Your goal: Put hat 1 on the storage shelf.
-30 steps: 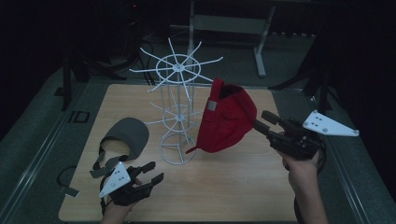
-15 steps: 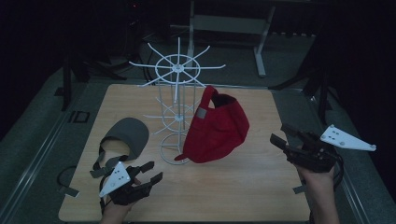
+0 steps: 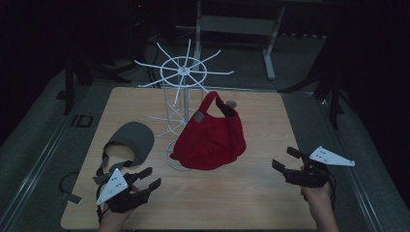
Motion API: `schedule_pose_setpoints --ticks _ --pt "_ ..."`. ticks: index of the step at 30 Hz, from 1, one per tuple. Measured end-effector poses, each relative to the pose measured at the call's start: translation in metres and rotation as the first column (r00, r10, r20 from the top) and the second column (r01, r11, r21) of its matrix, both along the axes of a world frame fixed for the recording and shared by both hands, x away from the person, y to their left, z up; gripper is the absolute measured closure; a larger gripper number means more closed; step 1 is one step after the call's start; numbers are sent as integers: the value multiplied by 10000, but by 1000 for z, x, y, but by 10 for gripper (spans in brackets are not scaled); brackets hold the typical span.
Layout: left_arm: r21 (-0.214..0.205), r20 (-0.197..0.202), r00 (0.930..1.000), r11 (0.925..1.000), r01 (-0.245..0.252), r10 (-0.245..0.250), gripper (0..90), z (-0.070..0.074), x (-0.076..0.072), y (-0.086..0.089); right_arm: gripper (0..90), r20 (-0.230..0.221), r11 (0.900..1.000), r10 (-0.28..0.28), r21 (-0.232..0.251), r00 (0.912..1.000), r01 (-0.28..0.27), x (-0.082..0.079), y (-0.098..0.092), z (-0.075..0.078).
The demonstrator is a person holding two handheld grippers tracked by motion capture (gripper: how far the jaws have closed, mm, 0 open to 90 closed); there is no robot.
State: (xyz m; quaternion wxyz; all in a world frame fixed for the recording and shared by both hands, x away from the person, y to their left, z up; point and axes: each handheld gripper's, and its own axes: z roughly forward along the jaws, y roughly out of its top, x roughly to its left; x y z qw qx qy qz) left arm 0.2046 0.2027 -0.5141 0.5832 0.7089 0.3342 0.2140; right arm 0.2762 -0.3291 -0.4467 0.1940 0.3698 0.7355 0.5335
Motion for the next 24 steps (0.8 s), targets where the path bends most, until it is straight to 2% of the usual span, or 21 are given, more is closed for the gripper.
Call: schedule_pose_setpoints --ticks 2,5,7,10,12,14,19,22,24 --pt "12 -49 10000 10000 -62 62 491 -2 0 3 163 -64 9999 -8 -139 10000 7 0 -2 -10" --pt "129 -112 9997 9997 -221 223 491 -6 1 7 163 -98 9975 -518 -494 9986 513 1 -8 -25" --pt "217 -148 9992 9991 -366 369 491 -8 1 10 163 -166 9961 -776 -442 9968 768 2 -14 -35" --pt "398 -253 9979 9975 -588 598 491 -11 1 15 163 -197 9886 -1360 -681 9905 1344 3 -22 -48" --pt "500 -371 9964 9960 -737 756 491 -14 1 19 163 -211 9796 -1828 -886 9829 1803 2 -25 -54" --pt "500 -431 9952 9950 -861 883 491 -16 0 24 163 -286 9751 -2074 -863 9778 2043 1 -29 -60" --pt "612 -443 9906 9901 -1263 1291 490 -17 -5 37 163 -445 9716 -2262 -822 9731 2221 -1 -36 -75" --pt "609 -483 9871 9869 -1496 1526 490 -17 -8 43 163 -469 9736 -2200 -722 9744 2164 -3 -37 -80" --pt "798 -466 9804 9790 -1874 1914 490 -19 -12 51 163 -349 9740 -2194 -656 9750 2168 -6 -38 -83"
